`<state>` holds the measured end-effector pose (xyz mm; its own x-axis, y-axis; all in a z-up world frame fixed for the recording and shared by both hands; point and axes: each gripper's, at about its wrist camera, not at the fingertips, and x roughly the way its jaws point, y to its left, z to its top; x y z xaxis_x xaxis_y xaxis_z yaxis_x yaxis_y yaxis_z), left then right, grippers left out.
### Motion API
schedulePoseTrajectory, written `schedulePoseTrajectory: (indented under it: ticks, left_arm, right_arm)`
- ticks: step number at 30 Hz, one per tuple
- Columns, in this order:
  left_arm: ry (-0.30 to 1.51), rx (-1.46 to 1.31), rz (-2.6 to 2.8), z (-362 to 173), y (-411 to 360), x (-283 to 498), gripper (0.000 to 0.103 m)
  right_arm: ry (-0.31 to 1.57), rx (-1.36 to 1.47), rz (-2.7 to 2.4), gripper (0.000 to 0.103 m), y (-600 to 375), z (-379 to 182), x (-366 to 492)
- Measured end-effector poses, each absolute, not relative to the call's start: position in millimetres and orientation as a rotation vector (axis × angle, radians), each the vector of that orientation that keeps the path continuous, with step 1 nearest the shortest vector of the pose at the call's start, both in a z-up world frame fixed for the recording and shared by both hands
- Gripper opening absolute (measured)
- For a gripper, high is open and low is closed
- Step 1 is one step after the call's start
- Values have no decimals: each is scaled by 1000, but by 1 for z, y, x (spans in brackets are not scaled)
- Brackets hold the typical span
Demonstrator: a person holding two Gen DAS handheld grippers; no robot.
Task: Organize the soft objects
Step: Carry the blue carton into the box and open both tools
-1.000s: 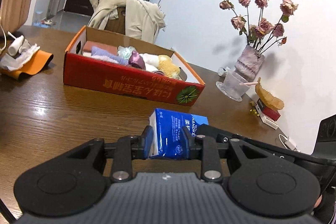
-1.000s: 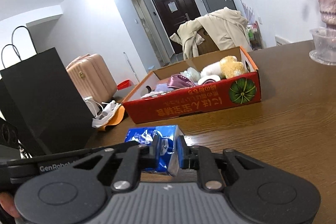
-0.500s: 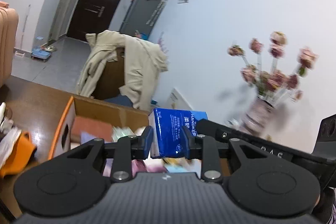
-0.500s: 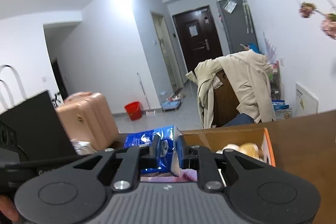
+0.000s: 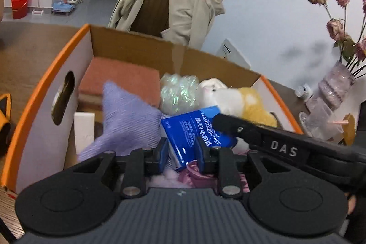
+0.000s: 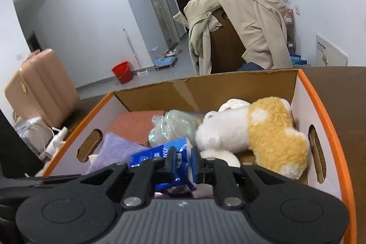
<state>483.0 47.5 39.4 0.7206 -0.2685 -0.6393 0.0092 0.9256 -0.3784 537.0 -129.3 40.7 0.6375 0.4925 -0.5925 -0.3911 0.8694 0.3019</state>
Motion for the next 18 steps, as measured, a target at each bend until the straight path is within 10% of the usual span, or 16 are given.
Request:
schedulePoseTrajectory:
  ticks: [18]
  left_arm:
    - [562,-220,-95,115,58,396,52]
  right_arm:
    - [637,104,417,20,-138,98,497]
